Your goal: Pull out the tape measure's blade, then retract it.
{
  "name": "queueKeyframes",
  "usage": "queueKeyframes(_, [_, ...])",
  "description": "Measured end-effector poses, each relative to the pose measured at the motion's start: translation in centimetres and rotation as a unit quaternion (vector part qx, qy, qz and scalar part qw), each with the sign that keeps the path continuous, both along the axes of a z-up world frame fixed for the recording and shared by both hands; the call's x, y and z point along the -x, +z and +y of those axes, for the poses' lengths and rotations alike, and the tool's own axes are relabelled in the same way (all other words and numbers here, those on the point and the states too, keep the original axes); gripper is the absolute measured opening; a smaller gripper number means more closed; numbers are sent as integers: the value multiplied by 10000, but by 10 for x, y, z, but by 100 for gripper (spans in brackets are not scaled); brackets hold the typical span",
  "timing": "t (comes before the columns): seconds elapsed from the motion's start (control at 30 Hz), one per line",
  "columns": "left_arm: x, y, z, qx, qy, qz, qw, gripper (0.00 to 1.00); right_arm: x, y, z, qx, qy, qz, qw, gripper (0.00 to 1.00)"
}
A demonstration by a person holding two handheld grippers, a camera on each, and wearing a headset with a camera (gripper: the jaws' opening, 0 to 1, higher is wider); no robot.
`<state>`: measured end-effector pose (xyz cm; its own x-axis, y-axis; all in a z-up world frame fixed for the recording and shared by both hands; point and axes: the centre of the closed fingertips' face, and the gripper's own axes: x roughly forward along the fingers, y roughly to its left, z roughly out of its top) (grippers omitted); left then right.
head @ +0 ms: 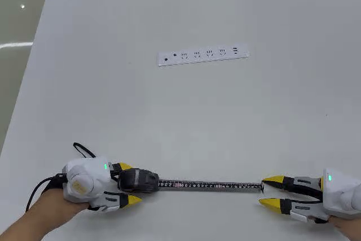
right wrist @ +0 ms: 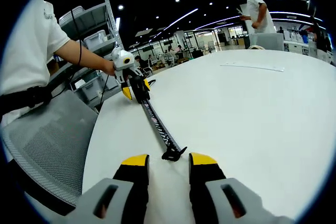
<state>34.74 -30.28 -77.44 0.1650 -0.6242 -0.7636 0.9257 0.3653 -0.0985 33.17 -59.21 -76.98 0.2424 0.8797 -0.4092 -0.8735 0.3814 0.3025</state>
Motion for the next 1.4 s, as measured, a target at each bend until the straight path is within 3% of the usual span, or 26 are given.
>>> queueKeyframes(0.4, [1, 2, 1, 28, 150, 33, 9999, 46, 2, 4, 2, 14, -134, -1, 9999, 31])
queueKeyframes(0.8, [0, 7, 6, 188, 713, 41, 9973, 51, 5, 7, 1, 5, -588, -33, 9983, 35])
queueKeyframes(1.03, [-3, 10, 13, 338, 1228, -55, 9918, 54, 0, 15, 0, 16, -914, -168, 9957, 37])
queueKeyframes(1.1, [-5, 12, 16, 374, 1368, -183, 9897, 54, -2, 18, 1, -23, -1010, -165, 9947, 38])
queueKeyframes(1.17, [-2, 13, 17, 463, 1490, -114, 9877, 55, -2, 18, 1, -28, -1083, -184, 9939, 39])
queueKeyframes(1.27, [1, 15, 18, 459, 1571, -164, 9864, 56, -1, 19, 2, 13, -1149, -228, 9931, 39])
queueKeyframes(1.4, [3, 20, 20, 637, 1876, -203, 9800, 57, -1, 21, -1, 4, -1340, -211, 9908, 39])
